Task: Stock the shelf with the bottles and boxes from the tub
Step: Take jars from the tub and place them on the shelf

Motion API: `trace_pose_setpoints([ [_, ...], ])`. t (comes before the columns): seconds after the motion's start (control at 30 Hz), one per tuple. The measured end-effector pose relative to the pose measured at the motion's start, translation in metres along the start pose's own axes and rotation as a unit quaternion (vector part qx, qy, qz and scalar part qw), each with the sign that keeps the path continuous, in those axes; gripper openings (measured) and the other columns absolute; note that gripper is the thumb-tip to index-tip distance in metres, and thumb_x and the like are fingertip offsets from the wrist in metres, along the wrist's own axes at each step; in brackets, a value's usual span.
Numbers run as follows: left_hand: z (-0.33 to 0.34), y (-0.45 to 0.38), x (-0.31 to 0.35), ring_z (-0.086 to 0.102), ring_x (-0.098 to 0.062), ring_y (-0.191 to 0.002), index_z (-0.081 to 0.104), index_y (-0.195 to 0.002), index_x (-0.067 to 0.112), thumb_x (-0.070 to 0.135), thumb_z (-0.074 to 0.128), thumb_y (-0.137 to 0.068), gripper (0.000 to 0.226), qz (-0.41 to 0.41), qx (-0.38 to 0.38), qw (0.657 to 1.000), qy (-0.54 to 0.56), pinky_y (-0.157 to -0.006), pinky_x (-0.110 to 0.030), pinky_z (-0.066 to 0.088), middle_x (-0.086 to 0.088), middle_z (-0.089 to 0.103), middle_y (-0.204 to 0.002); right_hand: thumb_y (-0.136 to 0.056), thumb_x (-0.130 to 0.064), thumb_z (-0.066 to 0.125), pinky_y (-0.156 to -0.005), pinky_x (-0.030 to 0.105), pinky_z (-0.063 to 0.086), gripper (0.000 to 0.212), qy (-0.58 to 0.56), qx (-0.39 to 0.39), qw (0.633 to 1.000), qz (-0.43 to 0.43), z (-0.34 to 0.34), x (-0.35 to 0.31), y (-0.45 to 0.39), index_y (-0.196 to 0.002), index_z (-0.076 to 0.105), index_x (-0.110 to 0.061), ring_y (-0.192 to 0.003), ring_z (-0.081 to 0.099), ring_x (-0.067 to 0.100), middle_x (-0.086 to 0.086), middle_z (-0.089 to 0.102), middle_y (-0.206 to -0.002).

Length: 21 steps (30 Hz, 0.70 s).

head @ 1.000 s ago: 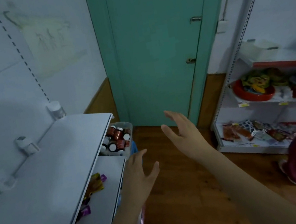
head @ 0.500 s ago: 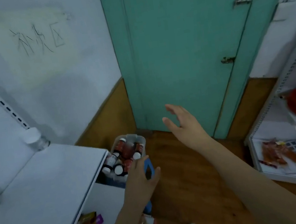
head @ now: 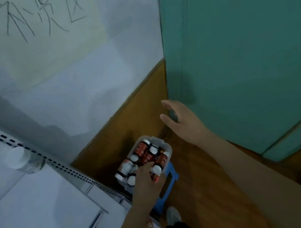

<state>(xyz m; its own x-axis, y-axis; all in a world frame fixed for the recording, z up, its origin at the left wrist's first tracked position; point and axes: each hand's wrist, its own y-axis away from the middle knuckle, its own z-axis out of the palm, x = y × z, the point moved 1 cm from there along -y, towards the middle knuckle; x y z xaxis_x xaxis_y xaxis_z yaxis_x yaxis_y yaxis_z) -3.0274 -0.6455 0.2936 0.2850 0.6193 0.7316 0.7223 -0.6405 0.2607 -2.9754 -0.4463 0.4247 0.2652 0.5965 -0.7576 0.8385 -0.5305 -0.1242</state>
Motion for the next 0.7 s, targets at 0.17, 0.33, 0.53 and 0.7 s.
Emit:
trace_pose_setpoints([
  [0.17, 0.022, -0.061, -0.036, 0.044, -0.008, -0.108, 0.046, -0.133, 0.019, 0.040, 0.063, -0.092, 0.048, -0.079, 0.028, 0.995, 0.052, -0.092, -0.023, 0.041, 0.005, 0.043, -0.120, -0.100, -0.047, 0.046, -0.113, 0.041, 0.037, 0.057, 0.022, -0.097, 0.995, -0.027, 0.053, 0.022, -0.096, -0.149, 0.037, -0.019, -0.136, 0.040, 0.012, -0.001, 0.042, -0.149],
  [0.33, 0.025, -0.101, -0.073, 0.055, 0.003, -0.081, 0.056, -0.094, 0.028, 0.022, 0.064, -0.091, 0.010, -0.185, 0.073, 0.966, 0.163, -0.077, -0.033, 0.052, 0.007, 0.061, -0.092, -0.100, -0.049, 0.044, -0.113, 0.037, 0.035, 0.058, 0.077, -0.238, 0.966, -0.067, 0.112, 0.020, -0.173, -0.151, 0.032, -0.023, -0.136, 0.037, 0.012, -0.002, 0.040, -0.149],
  [0.53, 0.021, -0.093, -0.113, 0.059, -0.007, -0.095, 0.060, -0.110, 0.021, 0.026, 0.072, -0.088, 0.026, -0.332, 0.144, 0.908, 0.210, -0.080, -0.026, 0.044, 0.005, 0.059, -0.105, -0.101, -0.046, 0.046, -0.112, 0.033, 0.033, 0.058, 0.104, -0.366, 0.918, -0.107, 0.185, 0.022, -0.218, -0.152, 0.030, -0.024, -0.138, 0.035, 0.015, 0.000, 0.037, -0.152],
  [0.7, 0.048, -0.093, -0.172, 0.064, -0.033, -0.102, 0.057, -0.125, 0.009, 0.056, 0.066, -0.077, 0.068, -0.434, 0.176, 0.863, 0.192, -0.080, -0.042, 0.055, -0.017, 0.064, -0.115, -0.100, -0.045, 0.048, -0.113, 0.033, 0.033, 0.059, 0.150, -0.481, 0.852, -0.143, 0.257, 0.052, -0.220, -0.152, 0.032, -0.020, -0.139, 0.034, 0.017, 0.000, 0.036, -0.152],
])
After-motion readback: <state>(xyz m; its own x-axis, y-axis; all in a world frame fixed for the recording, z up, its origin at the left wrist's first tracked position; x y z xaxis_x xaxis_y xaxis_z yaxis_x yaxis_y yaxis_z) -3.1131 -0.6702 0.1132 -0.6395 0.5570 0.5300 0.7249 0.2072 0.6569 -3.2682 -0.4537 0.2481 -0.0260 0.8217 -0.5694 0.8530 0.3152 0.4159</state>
